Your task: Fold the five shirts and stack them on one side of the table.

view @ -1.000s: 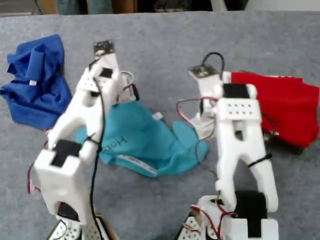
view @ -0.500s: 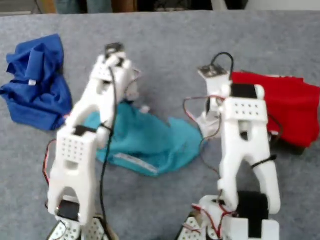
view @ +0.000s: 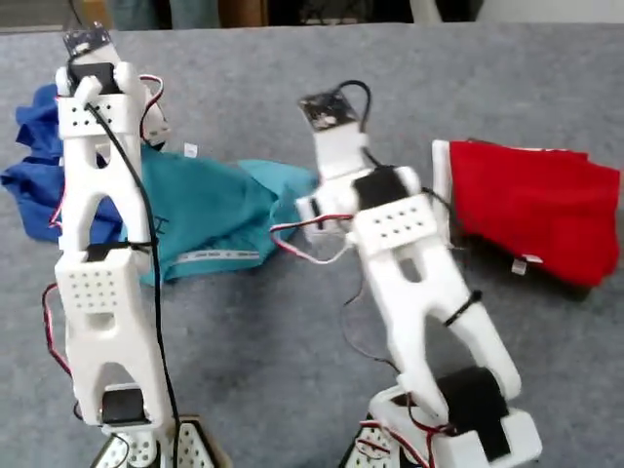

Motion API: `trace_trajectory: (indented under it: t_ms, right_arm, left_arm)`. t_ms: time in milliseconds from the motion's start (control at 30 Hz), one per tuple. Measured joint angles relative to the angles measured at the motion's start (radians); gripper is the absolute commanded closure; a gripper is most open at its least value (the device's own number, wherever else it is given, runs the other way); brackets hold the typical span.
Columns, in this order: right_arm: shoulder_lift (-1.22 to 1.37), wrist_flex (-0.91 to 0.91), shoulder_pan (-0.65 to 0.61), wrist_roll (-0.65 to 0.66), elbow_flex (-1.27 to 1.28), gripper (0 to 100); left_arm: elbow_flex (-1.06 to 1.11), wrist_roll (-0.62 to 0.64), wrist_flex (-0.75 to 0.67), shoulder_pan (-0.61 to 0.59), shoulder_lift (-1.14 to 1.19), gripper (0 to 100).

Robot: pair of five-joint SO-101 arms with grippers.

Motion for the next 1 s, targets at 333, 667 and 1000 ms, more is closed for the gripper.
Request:
trace_trajectory:
  t_ms: [333, 667, 1000]
  right_arm:
    - [0.321, -0.305, -0.186, -0.282, -0.06, 81.8]
    - [0.618, -0.278, -0.1, -0.319, -0.216, 98.0]
    - [0.517, 0.005, 0.018, -0.198, -0.253, 98.5]
  left_arm:
    - [0.374, -0.061, 0.0, -0.005, -0.393, 97]
    - [0.526, -0.14, 0.0, -0.12, -0.473, 97]
    - [0.655, -0.21, -0.121, -0.247, -0.473, 97]
